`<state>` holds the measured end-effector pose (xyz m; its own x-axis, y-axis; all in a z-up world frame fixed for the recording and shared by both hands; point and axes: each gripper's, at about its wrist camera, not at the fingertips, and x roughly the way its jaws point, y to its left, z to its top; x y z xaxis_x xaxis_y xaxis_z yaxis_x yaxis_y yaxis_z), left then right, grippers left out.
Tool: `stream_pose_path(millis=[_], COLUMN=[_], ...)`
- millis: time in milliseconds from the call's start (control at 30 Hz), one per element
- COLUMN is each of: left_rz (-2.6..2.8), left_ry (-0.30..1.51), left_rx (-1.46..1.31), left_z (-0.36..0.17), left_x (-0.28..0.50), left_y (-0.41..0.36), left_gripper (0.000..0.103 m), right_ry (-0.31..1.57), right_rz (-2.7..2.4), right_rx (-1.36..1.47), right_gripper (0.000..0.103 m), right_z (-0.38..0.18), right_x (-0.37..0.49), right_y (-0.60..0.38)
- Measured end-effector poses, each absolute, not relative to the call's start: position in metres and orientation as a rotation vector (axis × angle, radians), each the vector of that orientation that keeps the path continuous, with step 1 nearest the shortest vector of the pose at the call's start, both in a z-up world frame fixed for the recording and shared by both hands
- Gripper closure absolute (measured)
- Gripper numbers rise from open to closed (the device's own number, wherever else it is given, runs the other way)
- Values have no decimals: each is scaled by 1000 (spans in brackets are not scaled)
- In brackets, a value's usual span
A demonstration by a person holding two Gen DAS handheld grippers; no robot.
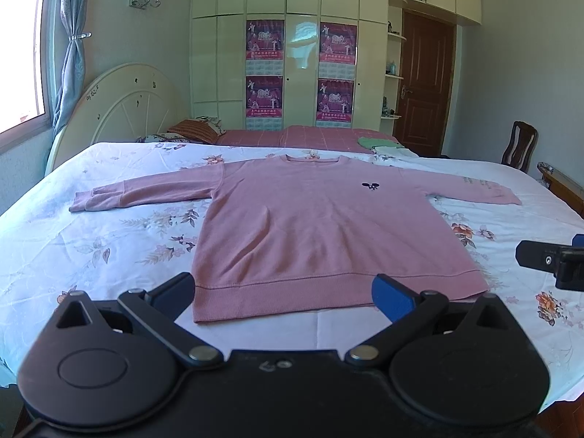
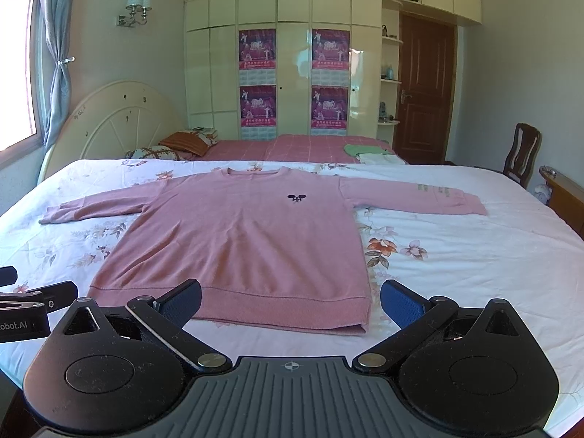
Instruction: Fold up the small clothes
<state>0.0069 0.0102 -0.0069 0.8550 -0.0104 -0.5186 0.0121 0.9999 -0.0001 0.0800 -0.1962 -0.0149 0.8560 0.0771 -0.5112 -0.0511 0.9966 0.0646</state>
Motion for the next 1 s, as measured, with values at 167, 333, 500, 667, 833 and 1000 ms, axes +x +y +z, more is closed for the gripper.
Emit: stream_pose_path(millis=[167,333,500,667,833,1000], left_rz=[-9,-11,-11,-11,-4,6], left_ry=[545,551,550,556,562,576], left_rx=[2,0,1,6,12,3], left_z=[-9,-10,-11,-11,-11,-11], left_x=[8,9,9,8,7,8], left_y=[14,16,16,14,12,12], left_gripper=[0,0,0,0,0,0], right_ry=[536,538,540,541,544,543], right_rz=[69,73,73,74,78,96], right_rx=[50,47,46,48,52,56], right_gripper=[0,0,0,0,0,0], right_z=[-15,-16,-17,-18,-18,-20], right_x=[80,81,82,83,84,84], right_y=[-195,-195,-195,-195,-195,-195])
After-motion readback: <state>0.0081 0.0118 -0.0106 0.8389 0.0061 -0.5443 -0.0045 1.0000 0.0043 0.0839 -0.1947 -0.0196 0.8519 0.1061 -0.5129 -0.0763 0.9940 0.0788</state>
